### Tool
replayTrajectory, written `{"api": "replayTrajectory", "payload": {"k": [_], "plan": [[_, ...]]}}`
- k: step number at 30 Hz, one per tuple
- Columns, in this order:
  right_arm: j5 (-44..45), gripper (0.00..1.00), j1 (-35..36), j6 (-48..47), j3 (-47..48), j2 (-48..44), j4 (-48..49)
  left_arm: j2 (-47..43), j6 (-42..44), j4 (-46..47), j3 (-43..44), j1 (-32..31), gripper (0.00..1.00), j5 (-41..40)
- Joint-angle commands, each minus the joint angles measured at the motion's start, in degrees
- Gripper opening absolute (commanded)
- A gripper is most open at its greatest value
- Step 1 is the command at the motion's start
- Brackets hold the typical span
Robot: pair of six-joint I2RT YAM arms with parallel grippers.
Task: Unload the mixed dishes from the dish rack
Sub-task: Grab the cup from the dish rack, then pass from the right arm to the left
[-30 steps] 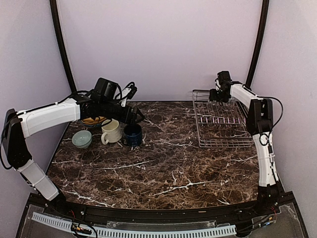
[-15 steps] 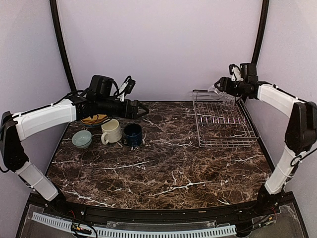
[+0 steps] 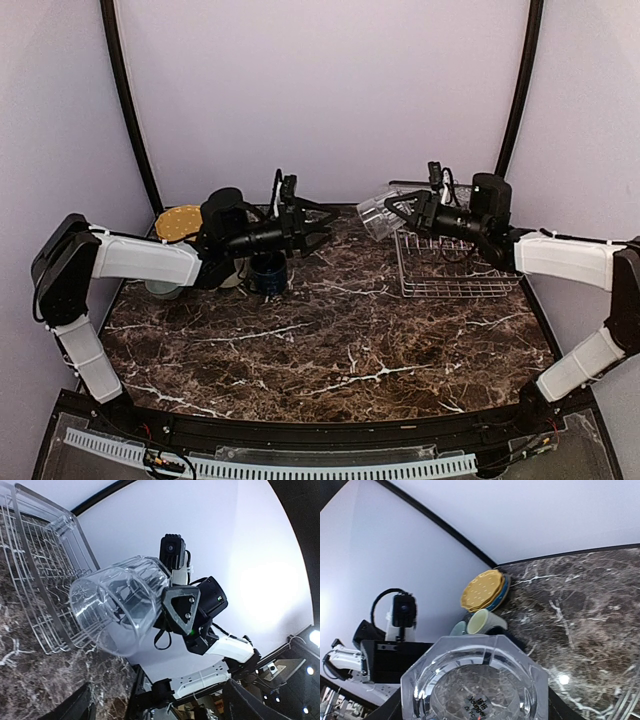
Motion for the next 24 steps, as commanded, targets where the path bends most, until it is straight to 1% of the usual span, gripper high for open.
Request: {"api": "replayTrajectory", "payload": {"k": [1,5,11,13,16,21,23,24], "plan": [[-1.96,0.26,3.62,5.31,-1.92,-1.96,13.41,1.16,-6.91,12.36,0.43,-2.45,0.85,0.89],[-2.48,0.26,5.05,7.93,-3.79,-0.88,18.13,2.68,-6.44,12.18,1.44,-4.28,0.83,-0.10],[-5.52,0.25,6.97,11.66,-4.09,2.87,23.85,5.95,-9.77,17.09,2.89,-5.19,0.71,-0.39],[-5.77,0.25,7.40,12.58,-4.91,3.21,25.98,6.07,-9.60,17.26,2.99,-5.19,0.66,-0.80],[-5.68,0.25,7.84,13.04,-5.50,3.64,26.58,5.95,-9.40,18.11,2.59,-5.19,0.54,-1.39],[-6.12,0.26,8.48,14.89,-6.27,4.91,29.67,5.90,-9.24,18.86,1.93,-5.19,0.38,-2.24],[-6.25,0.26,8.80,15.18,-6.18,5.35,30.20,5.94,-9.18,18.69,1.77,-5.19,0.29,-2.40],[-6.42,0.27,8.85,15.22,-6.11,5.49,30.39,5.94,-9.15,18.60,1.74,-5.19,0.27,-2.48]]}}
